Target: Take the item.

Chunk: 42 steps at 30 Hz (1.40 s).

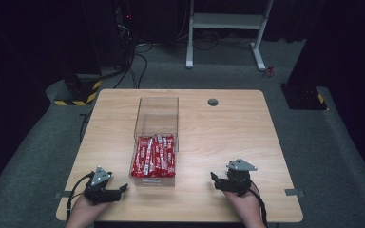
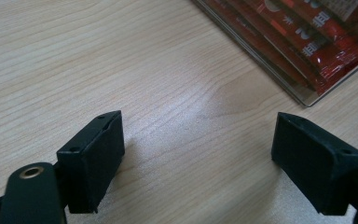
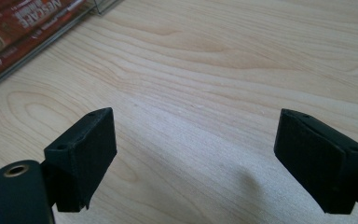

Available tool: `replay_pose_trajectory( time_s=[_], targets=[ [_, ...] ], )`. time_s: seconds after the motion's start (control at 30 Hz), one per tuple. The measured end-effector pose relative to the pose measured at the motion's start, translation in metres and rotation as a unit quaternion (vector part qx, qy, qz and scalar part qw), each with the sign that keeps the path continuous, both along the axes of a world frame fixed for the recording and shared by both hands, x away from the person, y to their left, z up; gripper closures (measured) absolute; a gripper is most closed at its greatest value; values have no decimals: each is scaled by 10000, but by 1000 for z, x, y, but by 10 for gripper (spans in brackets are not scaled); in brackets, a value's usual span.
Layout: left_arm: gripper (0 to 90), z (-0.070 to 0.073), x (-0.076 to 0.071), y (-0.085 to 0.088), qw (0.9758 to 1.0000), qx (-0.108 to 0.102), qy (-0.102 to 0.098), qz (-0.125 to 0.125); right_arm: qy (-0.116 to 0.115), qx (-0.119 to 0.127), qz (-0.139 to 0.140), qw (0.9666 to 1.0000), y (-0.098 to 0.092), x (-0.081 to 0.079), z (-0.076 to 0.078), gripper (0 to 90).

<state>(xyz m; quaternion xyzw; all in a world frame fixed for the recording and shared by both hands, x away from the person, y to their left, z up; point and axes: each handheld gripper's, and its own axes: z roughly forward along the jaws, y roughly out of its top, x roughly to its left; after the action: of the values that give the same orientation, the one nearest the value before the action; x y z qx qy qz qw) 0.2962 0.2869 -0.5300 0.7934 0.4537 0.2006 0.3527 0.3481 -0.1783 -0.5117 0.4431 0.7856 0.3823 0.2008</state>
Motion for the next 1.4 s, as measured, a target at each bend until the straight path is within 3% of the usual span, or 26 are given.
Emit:
replay_pose_trajectory(
  time_s=[0.37,0.8,1.4],
  targets=[
    [174,0,0,0,10000,15,10,-10,-256,215,221,9992,12,-7,20,135],
    [174,0,0,0,10000,6,14,-1,-417,103,474,9980,27,-6,37,144],
    [174,0,0,0,10000,1,17,2,-552,230,673,9959,50,-3,54,146]
  ],
)
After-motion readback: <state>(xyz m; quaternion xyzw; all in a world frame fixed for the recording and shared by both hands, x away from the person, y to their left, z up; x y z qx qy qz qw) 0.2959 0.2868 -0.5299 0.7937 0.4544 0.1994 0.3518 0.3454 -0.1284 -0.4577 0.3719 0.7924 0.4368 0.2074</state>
